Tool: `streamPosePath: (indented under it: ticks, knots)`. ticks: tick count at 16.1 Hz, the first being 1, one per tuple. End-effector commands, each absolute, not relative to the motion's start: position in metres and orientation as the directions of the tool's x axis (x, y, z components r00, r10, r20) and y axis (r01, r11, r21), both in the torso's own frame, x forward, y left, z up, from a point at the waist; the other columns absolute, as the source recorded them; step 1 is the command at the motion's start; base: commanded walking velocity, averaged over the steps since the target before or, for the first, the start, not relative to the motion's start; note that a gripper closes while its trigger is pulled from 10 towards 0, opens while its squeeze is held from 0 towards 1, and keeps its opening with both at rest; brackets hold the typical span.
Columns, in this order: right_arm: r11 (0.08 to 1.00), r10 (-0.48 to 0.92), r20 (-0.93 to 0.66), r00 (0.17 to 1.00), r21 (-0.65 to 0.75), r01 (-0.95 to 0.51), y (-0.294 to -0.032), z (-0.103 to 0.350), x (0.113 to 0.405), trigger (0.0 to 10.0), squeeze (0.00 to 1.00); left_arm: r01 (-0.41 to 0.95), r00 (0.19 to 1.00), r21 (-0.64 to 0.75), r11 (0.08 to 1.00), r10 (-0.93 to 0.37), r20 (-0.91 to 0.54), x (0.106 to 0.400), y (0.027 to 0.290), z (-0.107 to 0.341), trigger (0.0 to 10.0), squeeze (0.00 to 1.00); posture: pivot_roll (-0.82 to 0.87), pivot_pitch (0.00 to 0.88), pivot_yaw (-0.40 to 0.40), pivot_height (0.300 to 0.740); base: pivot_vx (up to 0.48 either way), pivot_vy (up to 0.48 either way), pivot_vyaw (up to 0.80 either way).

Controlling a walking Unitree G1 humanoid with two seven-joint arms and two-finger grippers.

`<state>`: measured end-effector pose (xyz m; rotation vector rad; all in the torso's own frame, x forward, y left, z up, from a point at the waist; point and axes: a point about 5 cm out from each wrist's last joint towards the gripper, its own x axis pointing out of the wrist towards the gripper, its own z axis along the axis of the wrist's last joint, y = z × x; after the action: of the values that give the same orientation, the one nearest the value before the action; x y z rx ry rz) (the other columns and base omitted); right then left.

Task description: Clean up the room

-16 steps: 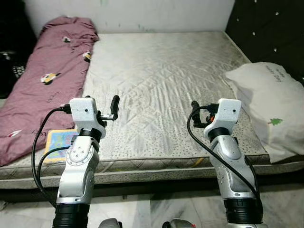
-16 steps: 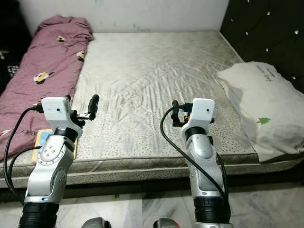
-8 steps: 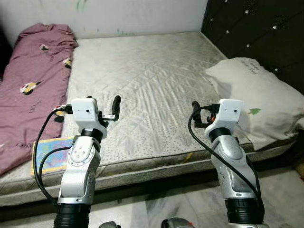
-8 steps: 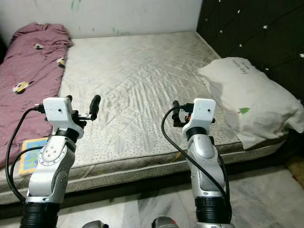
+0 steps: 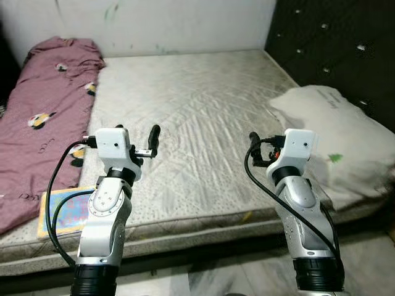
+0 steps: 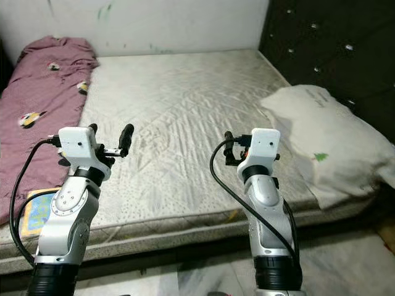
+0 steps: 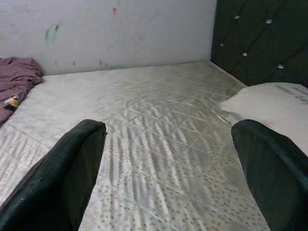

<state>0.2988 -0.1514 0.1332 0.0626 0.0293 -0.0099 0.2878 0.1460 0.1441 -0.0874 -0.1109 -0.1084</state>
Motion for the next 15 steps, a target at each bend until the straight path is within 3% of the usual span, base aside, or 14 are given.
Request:
streamPosePath:
  ticks: [1, 6, 13, 15]
  knots:
    - [0.998, -0.003, -0.035, 0.999, 0.062, 0.005, -0.1500, 0.1318, 0.2998, 10.0, 0.00, 0.102, 0.989, -0.072, 0.992, -0.093, 0.119, 0.2883, 0.1499, 0.1450, 10.0, 0.00, -0.01, 0.000, 0.002, 0.740, 0.394, 0.000, 0.00]
    - [0.998, -0.005, -0.034, 0.999, 0.059, 0.007, -0.1502, 0.1324, 0.3013, 10.0, 0.00, 0.096, 0.989, -0.067, 0.993, -0.088, 0.115, 0.2896, 0.1504, 0.1454, 10.0, 0.00, -0.01, 0.000, 0.004, 0.740, 0.352, 0.000, 0.00]
    - [0.998, -0.012, -0.047, 0.999, 0.060, 0.015, -0.1509, 0.1298, 0.3006, 10.0, 0.00, 0.084, 0.992, -0.074, 0.994, -0.077, 0.102, 0.2887, 0.1505, 0.1433, 10.0, 0.00, -0.01, 0.000, 0.002, 0.740, 0.000, 0.000, 0.00]
    - [0.998, -0.011, -0.048, 0.999, 0.059, 0.014, -0.1515, 0.1296, 0.3005, 10.0, 0.00, 0.088, 0.992, -0.083, 0.993, -0.080, 0.098, 0.2888, 0.1496, 0.1426, 10.0, 0.00, -0.01, 0.000, 0.002, 0.740, 0.000, 0.450, 0.00]
